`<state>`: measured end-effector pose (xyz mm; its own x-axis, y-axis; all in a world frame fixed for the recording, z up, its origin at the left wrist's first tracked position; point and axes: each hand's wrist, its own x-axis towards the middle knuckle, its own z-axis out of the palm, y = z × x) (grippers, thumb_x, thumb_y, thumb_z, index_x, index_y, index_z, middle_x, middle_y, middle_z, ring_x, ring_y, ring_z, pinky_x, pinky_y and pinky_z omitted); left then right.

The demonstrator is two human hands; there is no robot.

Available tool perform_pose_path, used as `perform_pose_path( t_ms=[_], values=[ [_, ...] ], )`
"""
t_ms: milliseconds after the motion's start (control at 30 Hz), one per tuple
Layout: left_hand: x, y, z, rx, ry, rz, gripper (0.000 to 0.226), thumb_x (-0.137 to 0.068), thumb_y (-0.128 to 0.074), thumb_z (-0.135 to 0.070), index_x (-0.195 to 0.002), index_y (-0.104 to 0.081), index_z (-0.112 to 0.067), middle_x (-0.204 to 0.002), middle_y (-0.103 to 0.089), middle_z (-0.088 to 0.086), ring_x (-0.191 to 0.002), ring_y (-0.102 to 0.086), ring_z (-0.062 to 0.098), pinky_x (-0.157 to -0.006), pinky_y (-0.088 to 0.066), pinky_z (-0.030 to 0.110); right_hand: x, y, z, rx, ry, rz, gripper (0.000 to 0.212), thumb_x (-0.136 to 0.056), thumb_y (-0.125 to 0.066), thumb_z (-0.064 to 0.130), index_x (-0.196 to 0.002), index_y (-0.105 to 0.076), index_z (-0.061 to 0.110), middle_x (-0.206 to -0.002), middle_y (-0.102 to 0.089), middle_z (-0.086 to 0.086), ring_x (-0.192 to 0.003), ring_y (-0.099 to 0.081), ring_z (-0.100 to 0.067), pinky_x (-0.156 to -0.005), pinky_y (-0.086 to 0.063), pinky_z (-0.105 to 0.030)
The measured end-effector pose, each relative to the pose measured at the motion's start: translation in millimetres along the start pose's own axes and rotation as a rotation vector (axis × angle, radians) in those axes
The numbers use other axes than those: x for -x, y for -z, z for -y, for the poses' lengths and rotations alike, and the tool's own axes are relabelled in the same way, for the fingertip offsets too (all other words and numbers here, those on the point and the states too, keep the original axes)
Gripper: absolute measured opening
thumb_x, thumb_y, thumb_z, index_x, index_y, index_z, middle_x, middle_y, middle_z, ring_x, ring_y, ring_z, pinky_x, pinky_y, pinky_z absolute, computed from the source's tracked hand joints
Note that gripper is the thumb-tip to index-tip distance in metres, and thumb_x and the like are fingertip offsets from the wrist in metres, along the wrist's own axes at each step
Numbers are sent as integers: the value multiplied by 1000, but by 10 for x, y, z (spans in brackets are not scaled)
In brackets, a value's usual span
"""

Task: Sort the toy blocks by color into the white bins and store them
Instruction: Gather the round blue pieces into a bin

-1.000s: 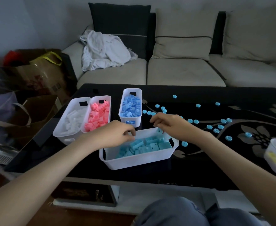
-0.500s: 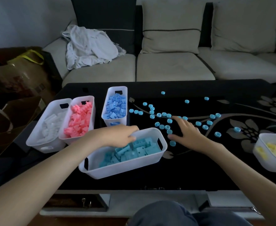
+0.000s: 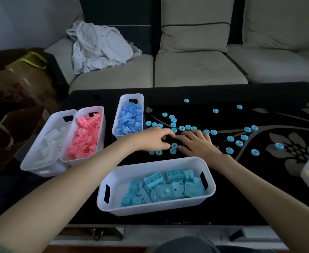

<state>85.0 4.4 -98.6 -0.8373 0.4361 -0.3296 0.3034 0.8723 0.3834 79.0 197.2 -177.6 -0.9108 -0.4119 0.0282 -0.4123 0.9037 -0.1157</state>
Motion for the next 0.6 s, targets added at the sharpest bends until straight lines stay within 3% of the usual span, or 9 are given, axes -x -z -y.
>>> perform_pose_path(
  t_ms=[100, 167, 267, 400, 600],
  values=[
    [-110, -96, 79, -226, 125, 66, 69, -91, -55, -45, -146, -18, -27, -143, -30, 8, -126, -40, 25, -100, -40, 39, -63, 0, -67, 9, 57, -99, 37, -99, -33, 40, -133, -41, 29, -129, -41, 5, -120, -33, -21, -101, -29, -37],
    [-151, -135, 115, -260, 171, 90, 70, -92, -55, -44, -144, -13, -24, -140, -28, 12, -122, -42, 29, -96, -41, 41, -109, -8, -101, -14, 103, -157, 27, -98, -37, 34, -121, -48, 23, -117, -46, 2, -108, -40, -21, -95, -38, -38],
    [-198, -150, 143, -265, 170, 101, 58, -93, -56, -39, -136, -22, -23, -128, -32, 10, -104, -52, 28, -87, -47, 41, -161, -21, -132, -49, 124, -179, 17, -97, -40, 31, -106, -49, 19, -104, -48, 2, -96, -44, -17, -83, -44, -34],
    [-232, -166, 213, -174, 140, 90, 27, -93, -57, -33, -105, -36, -21, -103, -40, 1, -75, -54, 21, -65, -46, 35, -183, -41, -149, -52, 59, -195, 14, -95, -42, 33, -90, -42, 19, -95, -49, 5, -93, -47, -14, -64, -42, -29],
    [-224, -167, 252, -105, 93, 19, 10, -95, -54, -24, -96, -46, -19, -92, -38, -4, -68, -54, 16, -57, -47, 26, -205, -20, -66, -6, -90, -229, 24, -97, -40, 30, -77, -41, 15, -76, -45, 6, -75, -41, -12, -54, -30, -29]
  ],
)
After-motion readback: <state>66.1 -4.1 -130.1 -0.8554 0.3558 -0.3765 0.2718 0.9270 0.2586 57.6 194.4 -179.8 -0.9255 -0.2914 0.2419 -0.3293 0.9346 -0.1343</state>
